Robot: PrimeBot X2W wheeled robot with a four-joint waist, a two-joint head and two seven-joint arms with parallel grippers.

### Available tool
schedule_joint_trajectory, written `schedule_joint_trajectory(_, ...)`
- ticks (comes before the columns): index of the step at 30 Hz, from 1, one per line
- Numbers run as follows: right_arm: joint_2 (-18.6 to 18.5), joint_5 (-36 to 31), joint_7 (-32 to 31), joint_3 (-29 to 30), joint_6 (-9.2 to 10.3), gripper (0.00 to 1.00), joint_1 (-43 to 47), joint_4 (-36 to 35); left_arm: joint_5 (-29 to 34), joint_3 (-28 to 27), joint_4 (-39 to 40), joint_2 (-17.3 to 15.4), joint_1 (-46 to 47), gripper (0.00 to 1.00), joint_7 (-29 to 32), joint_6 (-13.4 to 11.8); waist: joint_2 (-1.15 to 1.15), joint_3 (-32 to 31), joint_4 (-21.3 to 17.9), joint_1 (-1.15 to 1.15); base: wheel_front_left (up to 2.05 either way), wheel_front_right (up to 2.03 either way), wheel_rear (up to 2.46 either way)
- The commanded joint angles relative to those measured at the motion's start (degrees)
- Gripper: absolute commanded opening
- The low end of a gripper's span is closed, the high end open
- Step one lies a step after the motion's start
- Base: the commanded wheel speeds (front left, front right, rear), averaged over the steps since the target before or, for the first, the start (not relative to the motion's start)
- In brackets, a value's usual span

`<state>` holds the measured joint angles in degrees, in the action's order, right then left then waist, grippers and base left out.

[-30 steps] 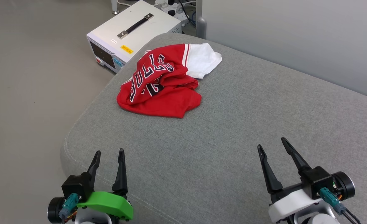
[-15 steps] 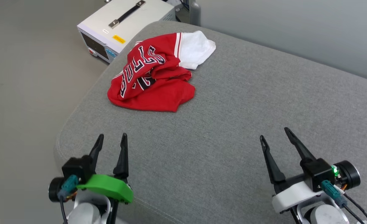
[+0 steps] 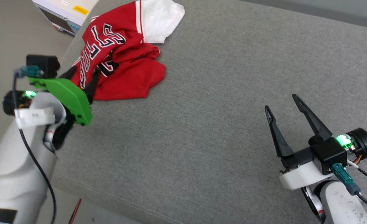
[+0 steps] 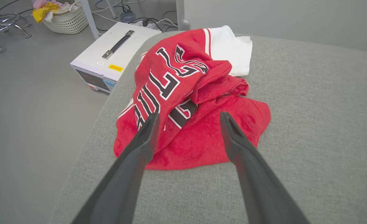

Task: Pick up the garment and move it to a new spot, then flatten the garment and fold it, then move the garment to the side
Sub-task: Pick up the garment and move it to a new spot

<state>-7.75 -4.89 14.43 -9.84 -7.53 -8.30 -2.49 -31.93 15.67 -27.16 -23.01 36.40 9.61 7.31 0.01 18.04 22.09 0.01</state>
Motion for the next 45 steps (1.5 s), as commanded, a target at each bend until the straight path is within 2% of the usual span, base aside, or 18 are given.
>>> schedule_joint_trajectory(1, -0.46, -0.28, 0.06, -0.25, 0.04, 1.00, -1.47, -0.98, -1.97, 1.24, -0.45, -2.43, 2.90, 1.00, 2.41, 0.16, -0.01, 5.83, -4.91, -0.01, 0.00, 0.00, 0.00)
schedule_joint_trajectory(6, -0.78, -0.63, -0.66, -0.93, 0.04, 1.00, -3.16, -3.55, -10.07, 4.68, -2.27, -8.19, 10.39, 1.00, 9.89, 0.17, -0.01, 9.67, -7.39, -0.01, 0.00, 0.00, 0.00)
schedule_joint_trajectory(12, -0.88, -0.84, -1.05, -1.25, 0.04, 1.00, -4.27, -5.25, -17.15, 9.18, -4.15, -11.98, 15.88, 1.00, 15.10, 0.17, -0.01, 12.89, -9.60, -0.01, 0.00, 0.00, 0.00)
schedule_joint_trajectory(19, -0.95, -1.07, -1.04, -1.41, 0.04, 1.00, -4.81, -6.00, -19.79, 14.12, -8.89, -13.83, 18.72, 1.00, 17.26, 0.17, -0.01, 14.72, -11.17, -0.01, 0.00, 0.00, 0.00)
schedule_joint_trajectory(24, -1.10, -1.36, -1.22, -1.14, 0.04, 1.00, -4.78, -6.65, -21.23, 16.29, -12.40, -13.06, 19.55, 1.00, 16.63, 0.17, -0.01, 15.26, -11.61, -0.01, 0.00, 0.00, 0.00)
schedule_joint_trajectory(25, -1.15, -1.39, -1.27, -1.06, 0.04, 1.00, -4.72, -6.72, -21.65, 16.81, -13.08, -12.81, 19.58, 0.81, 16.71, 0.17, -0.01, 15.25, -11.62, -0.01, 0.00, 0.00, 0.00)
schedule_joint_trajectory(26, -1.17, -1.42, -1.30, -0.99, 0.04, 1.00, -4.66, -6.74, -21.89, 17.26, -13.47, -12.68, 19.65, 0.22, 16.58, 0.17, -0.01, 15.19, -11.61, -0.01, 0.00, 0.00, 0.00)
schedule_joint_trajectory(27, -1.16, -1.46, -1.33, -0.94, 0.04, 1.00, -4.56, -6.73, -22.11, 17.87, -13.61, -12.56, 19.71, 0.00, 16.06, 0.17, -0.01, 14.99, -11.60, -0.01, 0.00, 0.00, 0.00)
schedule_joint_trajectory(34, -0.69, -1.30, -1.08, -0.72, 0.04, 1.00, -3.85, -5.50, -22.47, 20.06, -13.84, -13.71, 19.28, 0.00, 7.34, 0.17, -0.01, 11.19, -11.43, -0.01, 0.00, 0.00, 0.00)
schedule_joint_trajectory(41, 0.68, -0.40, -0.23, 0.06, 0.04, 1.00, -2.28, -2.90, -21.44, 22.11, -11.93, -14.50, 17.60, 0.00, -3.28, 0.17, -0.01, 4.00, -11.31, -0.01, 0.00, 0.00, 0.00)
schedule_joint_trajectory(45, 1.61, 0.43, 0.16, 1.05, 0.04, 1.00, -1.24, -1.37, -20.56, 23.70, -9.67, -14.80, 16.43, 0.00, -6.49, 0.17, -0.01, -0.19, -11.54, -0.01, 0.00, 0.00, 0.00)
